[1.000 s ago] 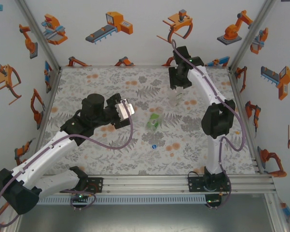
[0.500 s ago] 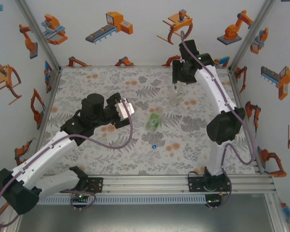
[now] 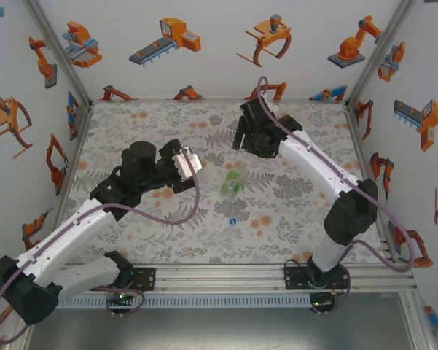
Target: Screw on the bottle caps
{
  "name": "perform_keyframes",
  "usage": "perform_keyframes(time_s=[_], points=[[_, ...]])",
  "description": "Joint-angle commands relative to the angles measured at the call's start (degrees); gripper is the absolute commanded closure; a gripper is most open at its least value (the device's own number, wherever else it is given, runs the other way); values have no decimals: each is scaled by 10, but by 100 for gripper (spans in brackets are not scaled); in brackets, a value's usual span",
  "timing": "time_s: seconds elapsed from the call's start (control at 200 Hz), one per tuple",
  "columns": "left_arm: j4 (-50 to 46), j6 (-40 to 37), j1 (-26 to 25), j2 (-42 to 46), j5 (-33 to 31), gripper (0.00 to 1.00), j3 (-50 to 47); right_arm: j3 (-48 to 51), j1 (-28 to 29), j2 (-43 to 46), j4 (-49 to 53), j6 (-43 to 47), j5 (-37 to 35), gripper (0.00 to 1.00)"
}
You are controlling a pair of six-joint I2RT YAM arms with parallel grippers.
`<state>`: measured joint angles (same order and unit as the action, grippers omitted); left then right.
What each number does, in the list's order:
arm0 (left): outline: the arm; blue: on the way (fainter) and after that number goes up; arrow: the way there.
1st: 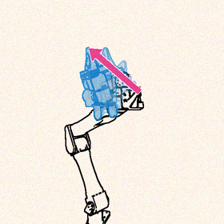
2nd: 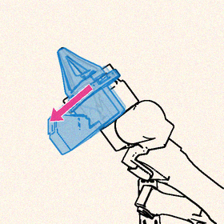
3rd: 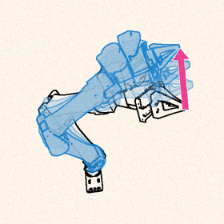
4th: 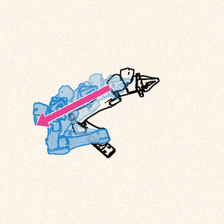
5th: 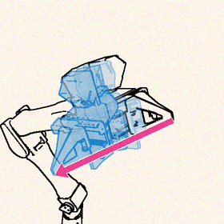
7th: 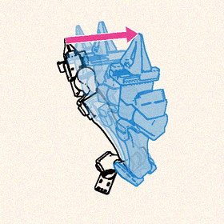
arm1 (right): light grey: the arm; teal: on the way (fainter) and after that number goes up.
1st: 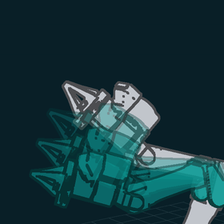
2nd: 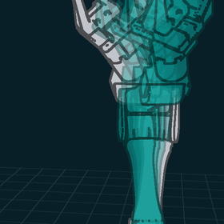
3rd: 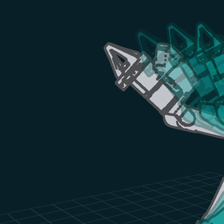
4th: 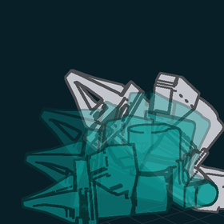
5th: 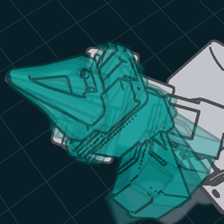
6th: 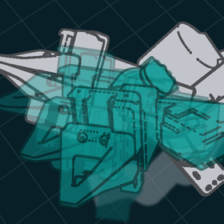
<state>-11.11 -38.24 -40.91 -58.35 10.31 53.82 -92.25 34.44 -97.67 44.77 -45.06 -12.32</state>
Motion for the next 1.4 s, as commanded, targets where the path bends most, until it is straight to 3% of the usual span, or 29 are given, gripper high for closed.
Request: perform_keyframes(time_s=[0.0, 0.711, 1.146, 1.392], points=[[12, 10, 0, 14, 5, 26, -5, 22, 15, -16, -30, -94, -37, 29], [10, 9, 0, 8, 9, 26, -4, 59, 48, -152, -62, -172, -28, 29], [8, 8, 0, 8, 9, 26, -4, 60, 49, -204, -69, -157, -38, 38], [8, 9, 0, 8, 10, 26, -4, 76, 49, -181, -75, -153, -55, 47]])
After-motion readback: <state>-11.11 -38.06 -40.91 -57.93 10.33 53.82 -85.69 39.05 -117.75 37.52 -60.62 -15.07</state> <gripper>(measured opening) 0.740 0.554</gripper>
